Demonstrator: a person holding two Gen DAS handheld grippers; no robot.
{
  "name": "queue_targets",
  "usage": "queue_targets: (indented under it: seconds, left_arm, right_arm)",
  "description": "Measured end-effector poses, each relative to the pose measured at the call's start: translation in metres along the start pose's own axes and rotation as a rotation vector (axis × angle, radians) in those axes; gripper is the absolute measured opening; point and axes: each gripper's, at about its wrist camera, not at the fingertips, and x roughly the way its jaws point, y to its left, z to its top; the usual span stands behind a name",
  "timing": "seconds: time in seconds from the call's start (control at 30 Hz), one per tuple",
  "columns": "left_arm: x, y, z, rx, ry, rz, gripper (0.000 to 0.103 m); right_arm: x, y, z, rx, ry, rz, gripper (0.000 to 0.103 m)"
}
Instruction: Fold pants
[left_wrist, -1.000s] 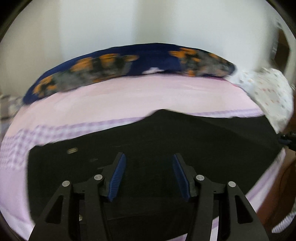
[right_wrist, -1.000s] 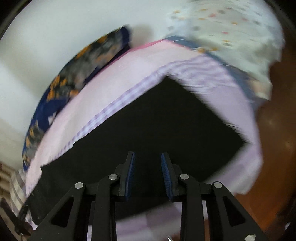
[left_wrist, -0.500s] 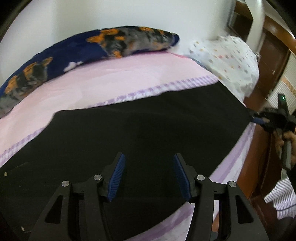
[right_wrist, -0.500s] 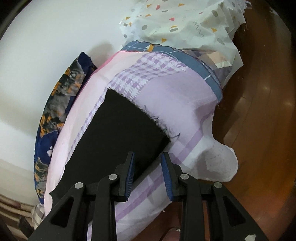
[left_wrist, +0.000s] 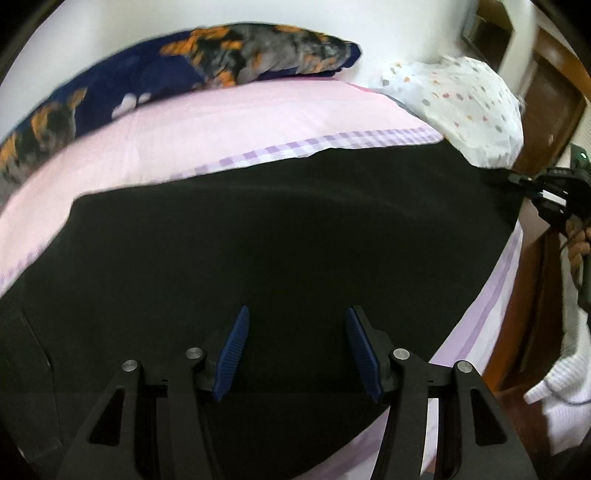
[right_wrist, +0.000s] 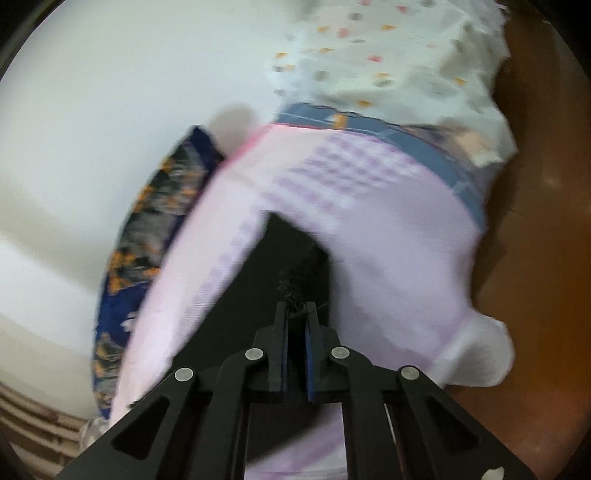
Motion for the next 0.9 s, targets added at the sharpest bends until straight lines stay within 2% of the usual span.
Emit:
queue_targets:
  seconds: [0.13, 0.33, 0.43, 0.6, 0.73, 0.9]
  left_arm:
    - [-0.021, 0.02, 0.004, -0.083, -0.061, -0.02, 0.056]
    - [-0.069, 0.067, -0.002, -0.209, -0.16, -0.03, 0.056]
    - [-0.091, 0.095, -0.011, -0.271, -0.203, 0.001, 0.057]
    - [-0.113, 0.13, -0.035, -0.379, -0.239, 0.003, 0.057]
    - [-0.119, 0.148, -0.05, -0.446, -0.243, -0.03, 0.057]
    - [-0.122, 0.152, -0.06, -0.466, -0.237, -0.076, 0.057]
  right_arm:
    - [0.0, 0.062, -0.003, -0.106, 0.029, 0.086, 0.008]
    - [0.026, 0.166, -0.024, -0.27, 0.162, 0.226, 0.008]
    - [0.047, 0.205, -0.07, -0.344, 0.249, 0.289, 0.008]
    - [0.074, 0.249, -0.161, -0.489, 0.43, 0.352, 0.007]
    - [0.09, 0.26, -0.23, -0.629, 0.565, 0.322, 0.008]
    - [0.091, 0.258, -0.265, -0.764, 0.613, 0.266, 0.008]
